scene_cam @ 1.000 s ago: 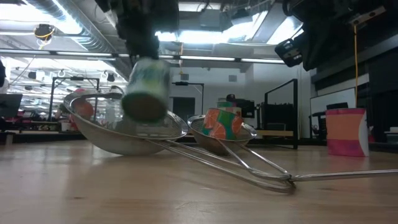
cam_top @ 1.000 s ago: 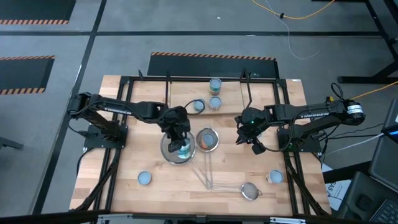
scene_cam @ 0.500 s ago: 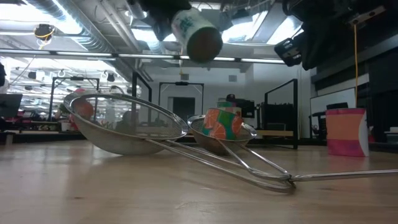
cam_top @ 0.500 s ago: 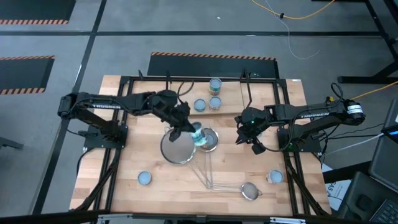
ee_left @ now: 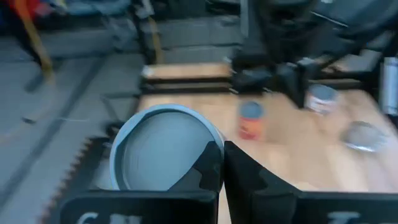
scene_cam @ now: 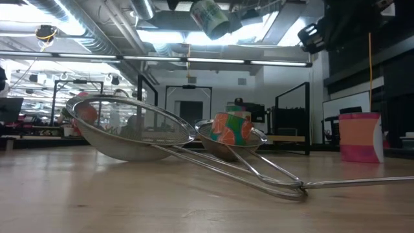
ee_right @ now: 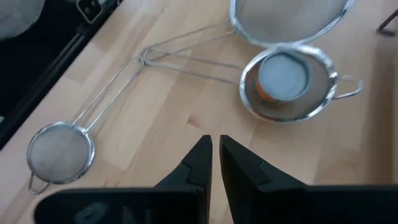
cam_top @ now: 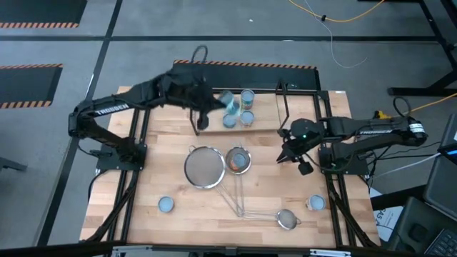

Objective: Pick and place cans onto a shelf
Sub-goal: Put the canned mixed veggies on the shelf

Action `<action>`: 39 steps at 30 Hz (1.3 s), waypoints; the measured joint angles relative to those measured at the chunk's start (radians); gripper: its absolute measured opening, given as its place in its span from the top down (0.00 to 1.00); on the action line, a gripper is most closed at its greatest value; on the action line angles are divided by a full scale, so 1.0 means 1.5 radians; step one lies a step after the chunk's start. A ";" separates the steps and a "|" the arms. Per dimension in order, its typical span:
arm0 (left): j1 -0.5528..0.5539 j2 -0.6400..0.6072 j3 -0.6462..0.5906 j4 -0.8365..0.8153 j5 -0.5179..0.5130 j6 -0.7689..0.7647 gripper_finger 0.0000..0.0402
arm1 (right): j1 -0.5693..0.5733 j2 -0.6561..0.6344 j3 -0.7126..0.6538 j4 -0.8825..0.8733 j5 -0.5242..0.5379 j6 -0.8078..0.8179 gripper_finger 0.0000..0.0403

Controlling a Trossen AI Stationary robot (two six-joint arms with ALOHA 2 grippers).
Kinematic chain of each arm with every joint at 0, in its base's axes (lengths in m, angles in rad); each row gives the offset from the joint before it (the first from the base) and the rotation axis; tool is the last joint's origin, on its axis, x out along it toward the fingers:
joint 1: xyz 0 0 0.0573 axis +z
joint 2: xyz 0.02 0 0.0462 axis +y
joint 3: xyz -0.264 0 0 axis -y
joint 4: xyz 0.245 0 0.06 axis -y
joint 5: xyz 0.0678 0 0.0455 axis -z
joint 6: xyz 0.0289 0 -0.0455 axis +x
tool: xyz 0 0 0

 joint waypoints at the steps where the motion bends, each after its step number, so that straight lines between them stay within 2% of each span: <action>1: 0.011 0.004 0.012 -0.004 -0.002 0.012 1.00 | 0.000 -0.009 0.000 0.000 0.004 0.000 0.91; 6: 0.068 0.059 0.090 -0.032 0.000 0.071 1.00 | 0.000 -0.047 0.000 0.001 0.020 0.000 0.91; 13: 0.127 0.184 0.204 -0.152 -0.003 0.125 1.00 | 0.000 -0.059 0.000 0.002 0.019 0.001 0.91; 23: 0.159 0.328 0.209 -0.210 -0.007 0.176 1.00 | 0.000 -0.059 0.000 0.002 0.019 -0.001 0.91; 27: 0.159 0.374 0.209 -0.210 -0.037 0.196 1.00 | 0.000 -0.059 0.000 0.002 0.019 -0.001 0.91; 31: 0.159 0.402 0.209 -0.212 -0.069 0.202 1.00 | 0.000 -0.059 0.000 0.002 0.019 -0.001 0.91; 39: 0.159 0.430 0.209 -0.209 -0.065 0.185 1.00 | 0.000 -0.059 0.000 0.002 0.018 -0.002 0.91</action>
